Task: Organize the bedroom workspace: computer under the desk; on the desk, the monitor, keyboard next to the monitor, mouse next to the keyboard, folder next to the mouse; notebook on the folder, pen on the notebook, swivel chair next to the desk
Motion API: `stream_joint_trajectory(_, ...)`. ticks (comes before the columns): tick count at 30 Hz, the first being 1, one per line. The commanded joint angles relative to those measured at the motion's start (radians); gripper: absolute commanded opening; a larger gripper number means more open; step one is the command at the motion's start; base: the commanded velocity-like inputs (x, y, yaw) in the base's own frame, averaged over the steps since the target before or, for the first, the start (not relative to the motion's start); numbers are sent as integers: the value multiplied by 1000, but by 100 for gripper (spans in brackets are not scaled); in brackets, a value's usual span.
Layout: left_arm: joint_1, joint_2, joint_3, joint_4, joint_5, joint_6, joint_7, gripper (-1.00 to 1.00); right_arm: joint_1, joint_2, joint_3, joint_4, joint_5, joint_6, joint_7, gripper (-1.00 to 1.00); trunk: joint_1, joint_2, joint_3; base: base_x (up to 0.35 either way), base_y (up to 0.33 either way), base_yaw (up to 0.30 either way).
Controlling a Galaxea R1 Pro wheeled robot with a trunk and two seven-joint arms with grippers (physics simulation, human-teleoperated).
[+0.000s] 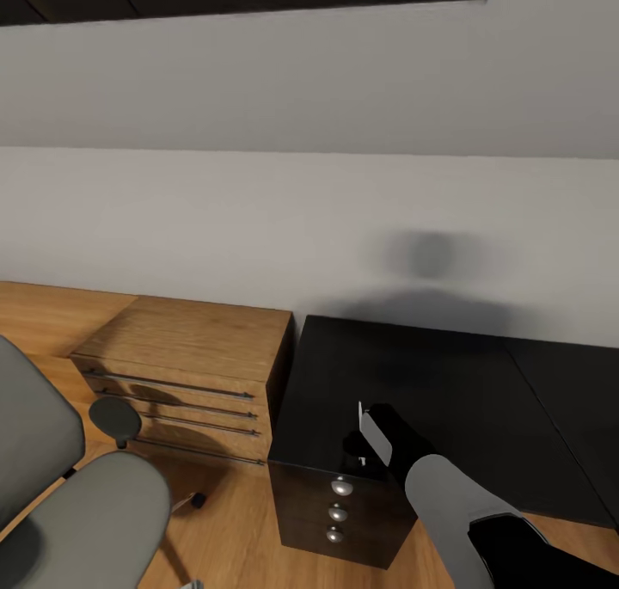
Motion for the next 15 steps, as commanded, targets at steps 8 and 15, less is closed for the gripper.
stream_joint_trajectory(8, 0, 0, -1, 0, 7, -3, 3, 100, -1, -1, 8, -1, -11, 4, -8, 100, 4, -8, -4, 0, 0, 0)
stream_joint_trajectory(15, 0, 0, -1, 0, 6, -3, 3, 100, -1, -1, 8, 3, -11, 4, -8, 100, 4, -8, -4, 0, 0, 0)
